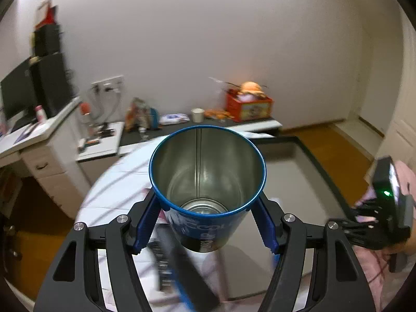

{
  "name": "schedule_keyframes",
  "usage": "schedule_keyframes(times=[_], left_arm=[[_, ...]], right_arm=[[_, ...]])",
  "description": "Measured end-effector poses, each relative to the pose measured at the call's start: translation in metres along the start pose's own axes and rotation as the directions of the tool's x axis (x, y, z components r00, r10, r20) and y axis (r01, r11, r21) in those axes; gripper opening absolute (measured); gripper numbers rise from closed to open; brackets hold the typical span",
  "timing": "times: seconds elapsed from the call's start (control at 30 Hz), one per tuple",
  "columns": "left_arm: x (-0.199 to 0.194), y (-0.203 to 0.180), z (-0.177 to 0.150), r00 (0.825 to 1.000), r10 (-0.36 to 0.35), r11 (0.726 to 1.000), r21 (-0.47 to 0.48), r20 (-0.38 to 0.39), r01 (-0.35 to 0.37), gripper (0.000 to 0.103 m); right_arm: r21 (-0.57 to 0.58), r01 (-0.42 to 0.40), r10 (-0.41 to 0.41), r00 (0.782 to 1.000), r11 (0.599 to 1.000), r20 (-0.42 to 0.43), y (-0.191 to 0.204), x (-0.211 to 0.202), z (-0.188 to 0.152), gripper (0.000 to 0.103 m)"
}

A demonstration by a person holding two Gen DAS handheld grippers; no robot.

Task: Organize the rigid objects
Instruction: 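Carry the blue can into the tray beside the tube and release it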

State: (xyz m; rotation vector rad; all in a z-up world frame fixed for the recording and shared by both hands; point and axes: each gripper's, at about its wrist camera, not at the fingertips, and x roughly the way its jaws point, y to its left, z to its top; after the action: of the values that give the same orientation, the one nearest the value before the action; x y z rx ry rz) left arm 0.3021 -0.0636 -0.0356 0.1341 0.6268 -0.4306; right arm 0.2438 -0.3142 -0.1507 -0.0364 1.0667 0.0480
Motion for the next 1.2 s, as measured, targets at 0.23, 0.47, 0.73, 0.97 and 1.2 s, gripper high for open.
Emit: schedule_keyframes(times=[0.23, 0.47, 0.73, 0.97, 1.2], left_arm=[[0.015, -0.071, -0.007, 0.983, -0.177, 0.980, 0.087, -0.053, 0.181, 0.068], [0.044, -0.106, -0.002, 0.969, -0.225, 0.970, 0.071, -0.100, 0.233, 0.068], [0.066, -0.117, -0.015, 0.956, -0.243, 0.967, 0.030, -0.167, 0.251, 0.069], [0.042, -0.106, -0.018, 0.958, -0.262, 0.964, 0.004, -0.117, 0.264, 0.094], [-0.004, -0.072, -0.012, 0.959, -0.283, 0.958, -0.039, -0.003, 0.283, 0.099]], right_arm=[[0.005, -0.012, 0.012, 1.000, 1.000, 0.003, -0.001, 0.000, 0.000, 0.022], [0.011, -0.024, 0.023, 1.000, 1.000, 0.007, -0.003, 0.000, -0.001, 0.023], [0.010, -0.023, 0.023, 1.000, 1.000, 0.006, -0.003, 0.000, -0.001, 0.023], [0.009, -0.022, 0.022, 1.000, 1.000, 0.005, -0.003, 0.000, -0.001, 0.023], [0.006, -0.013, 0.013, 1.000, 1.000, -0.003, -0.001, 0.000, 0.001, 0.023]])
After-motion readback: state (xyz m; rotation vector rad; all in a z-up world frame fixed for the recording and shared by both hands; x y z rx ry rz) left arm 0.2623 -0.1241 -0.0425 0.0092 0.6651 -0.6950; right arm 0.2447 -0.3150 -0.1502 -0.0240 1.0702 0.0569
